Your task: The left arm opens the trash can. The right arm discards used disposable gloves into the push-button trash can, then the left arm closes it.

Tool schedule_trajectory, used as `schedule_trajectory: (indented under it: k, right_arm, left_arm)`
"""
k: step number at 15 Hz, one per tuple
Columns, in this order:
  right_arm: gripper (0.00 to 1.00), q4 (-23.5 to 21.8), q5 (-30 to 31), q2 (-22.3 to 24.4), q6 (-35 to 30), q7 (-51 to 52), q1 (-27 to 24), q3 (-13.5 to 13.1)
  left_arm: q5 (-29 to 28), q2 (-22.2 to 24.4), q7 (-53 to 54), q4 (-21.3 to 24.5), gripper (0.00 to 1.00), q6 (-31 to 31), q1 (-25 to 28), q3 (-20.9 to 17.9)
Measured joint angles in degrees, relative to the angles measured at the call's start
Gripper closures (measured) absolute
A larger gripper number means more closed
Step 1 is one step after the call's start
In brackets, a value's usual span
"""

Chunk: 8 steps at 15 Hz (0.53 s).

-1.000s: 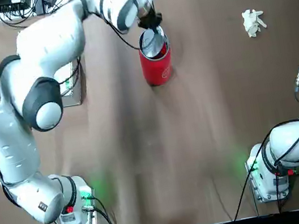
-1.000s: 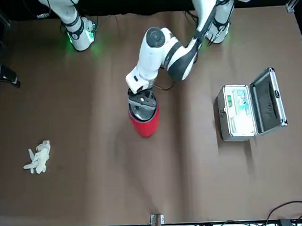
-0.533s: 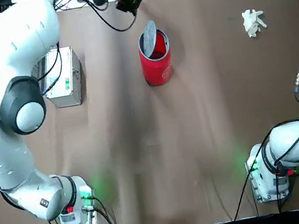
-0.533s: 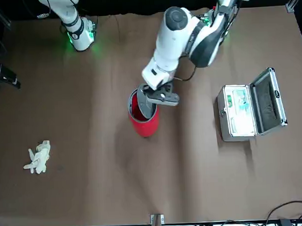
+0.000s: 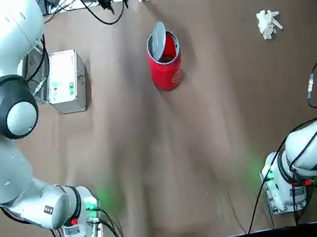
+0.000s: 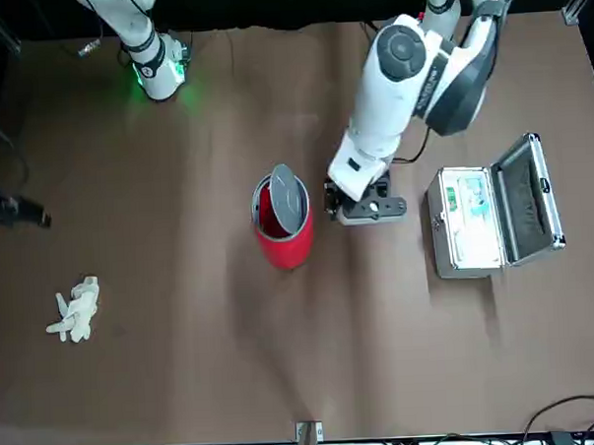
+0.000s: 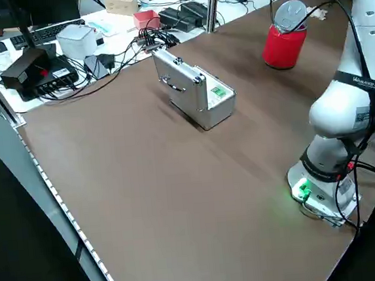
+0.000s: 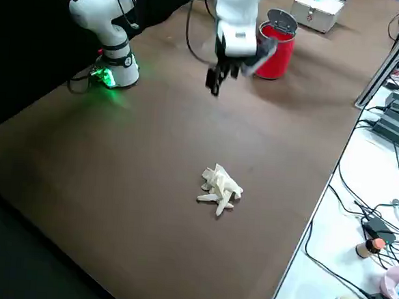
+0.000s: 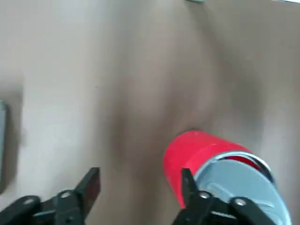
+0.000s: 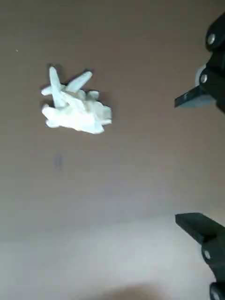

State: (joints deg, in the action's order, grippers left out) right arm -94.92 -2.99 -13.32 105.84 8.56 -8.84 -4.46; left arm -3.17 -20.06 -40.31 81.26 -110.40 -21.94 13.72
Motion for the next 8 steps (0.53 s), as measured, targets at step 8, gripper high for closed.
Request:
schedule_trajectory:
  k: [8]
  right_arm:
    - [0.01,1.04,1.81,-18.84,26.9,5.45,-2.82,-0.14]
  left_arm:
    - [0.0,6.0,11.42,-0.01,0.0,16.62,8.85,0.06]
